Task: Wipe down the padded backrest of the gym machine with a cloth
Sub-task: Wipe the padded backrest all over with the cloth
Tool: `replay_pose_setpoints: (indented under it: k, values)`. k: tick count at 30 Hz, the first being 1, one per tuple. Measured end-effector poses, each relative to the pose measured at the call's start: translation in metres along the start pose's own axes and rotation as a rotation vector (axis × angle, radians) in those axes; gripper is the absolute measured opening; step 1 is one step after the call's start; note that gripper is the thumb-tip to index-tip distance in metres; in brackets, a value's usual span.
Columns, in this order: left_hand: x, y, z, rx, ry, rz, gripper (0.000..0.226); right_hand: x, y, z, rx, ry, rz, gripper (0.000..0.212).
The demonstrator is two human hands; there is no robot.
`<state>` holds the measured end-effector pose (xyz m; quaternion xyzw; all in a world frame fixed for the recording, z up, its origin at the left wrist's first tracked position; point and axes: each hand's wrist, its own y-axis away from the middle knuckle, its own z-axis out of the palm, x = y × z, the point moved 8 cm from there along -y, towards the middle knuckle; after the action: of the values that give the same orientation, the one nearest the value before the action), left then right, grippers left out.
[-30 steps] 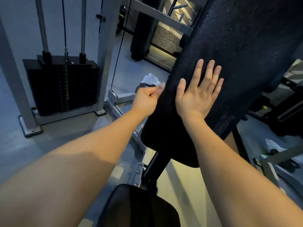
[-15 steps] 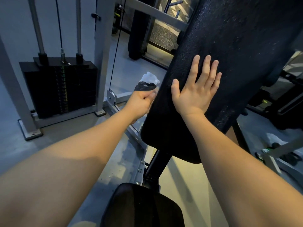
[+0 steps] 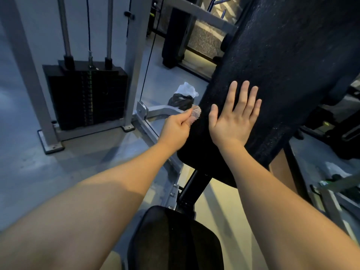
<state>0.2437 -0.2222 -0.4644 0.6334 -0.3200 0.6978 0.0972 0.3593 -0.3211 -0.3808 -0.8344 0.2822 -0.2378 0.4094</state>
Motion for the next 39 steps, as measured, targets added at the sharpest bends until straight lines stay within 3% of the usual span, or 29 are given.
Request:
replay_pose_setpoints:
  k: [4, 10, 13, 15, 18, 25, 32, 36, 39]
  values:
    - [-0.025, 0.013, -0.012, -0.034, -0.113, -0.078, 0.026, -0.002, 0.004, 0.002, -0.023, 0.0, -0.001, 0.074]
    - [0.052, -0.07, 0.004, 0.008, -0.061, 0.011, 0.032, 0.0, 0.001, 0.0, -0.01, -0.001, 0.008, 0.073]
    - [0.031, -0.055, 0.002, -0.014, -0.11, 0.001, 0.032, -0.001, 0.002, 0.002, -0.016, -0.006, -0.004, 0.073]
    - [-0.001, -0.029, -0.002, -0.032, -0.146, -0.075, 0.042, 0.0, 0.001, 0.001, -0.002, -0.007, 0.001, 0.073]
    - [-0.038, -0.005, -0.008, -0.122, -0.22, -0.209, 0.039, 0.0, 0.002, 0.003, -0.006, -0.02, 0.003, 0.074]
    - [0.014, -0.057, 0.008, -0.019, 0.017, -0.131, 0.027, 0.0, 0.001, 0.003, 0.0, -0.009, -0.006, 0.073]
    - [-0.046, -0.013, -0.003, -0.136, -0.152, -0.302, 0.03, 0.0, 0.002, 0.003, -0.025, -0.014, 0.001, 0.074]
    - [-0.009, -0.023, -0.002, -0.03, 0.012, -0.169, 0.029, 0.0, 0.001, 0.002, -0.021, -0.015, -0.002, 0.075]
    - [-0.019, 0.007, -0.005, 0.029, -0.024, -0.099, 0.031, 0.0, 0.0, 0.003, -0.023, 0.0, -0.003, 0.075]
